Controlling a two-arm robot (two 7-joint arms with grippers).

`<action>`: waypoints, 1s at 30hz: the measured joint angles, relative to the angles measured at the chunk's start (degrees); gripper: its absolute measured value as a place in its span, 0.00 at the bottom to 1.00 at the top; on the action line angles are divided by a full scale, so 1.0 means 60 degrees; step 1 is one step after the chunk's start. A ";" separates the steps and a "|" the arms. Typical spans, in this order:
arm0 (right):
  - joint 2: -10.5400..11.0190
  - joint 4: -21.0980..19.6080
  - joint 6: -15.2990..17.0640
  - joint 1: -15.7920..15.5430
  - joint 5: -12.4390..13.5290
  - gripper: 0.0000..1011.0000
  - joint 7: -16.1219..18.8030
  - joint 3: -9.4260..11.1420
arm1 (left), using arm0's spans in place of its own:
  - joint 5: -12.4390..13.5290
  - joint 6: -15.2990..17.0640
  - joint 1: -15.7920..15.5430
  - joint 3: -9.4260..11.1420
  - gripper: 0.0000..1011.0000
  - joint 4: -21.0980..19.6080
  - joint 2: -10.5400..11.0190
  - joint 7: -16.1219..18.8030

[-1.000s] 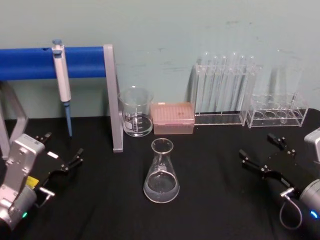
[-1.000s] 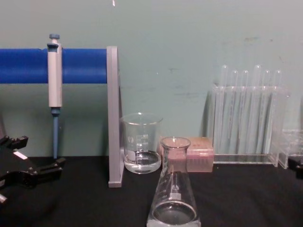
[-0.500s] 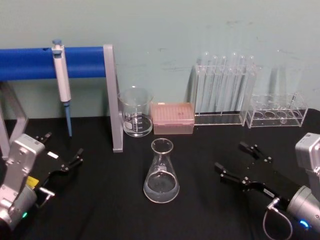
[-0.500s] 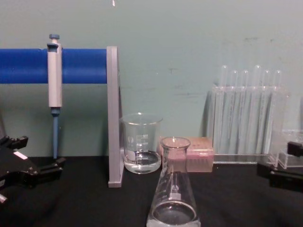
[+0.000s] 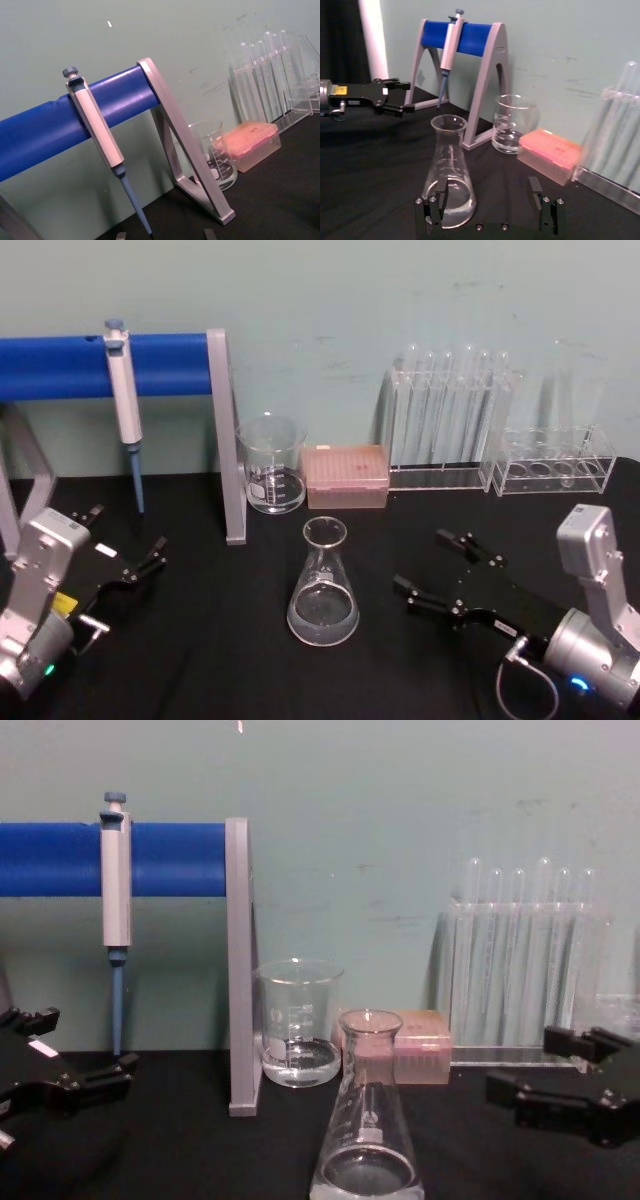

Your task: Grasp the erlenmeyer flask with one hand, shake it three times, then place it back.

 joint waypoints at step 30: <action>-0.1215 0.2021 0.0030 0.1611 -0.0306 0.99 0.1566 -0.0534 | 0.0000 0.0000 0.0000 0.0000 0.99 0.0001 0.0000 0.0000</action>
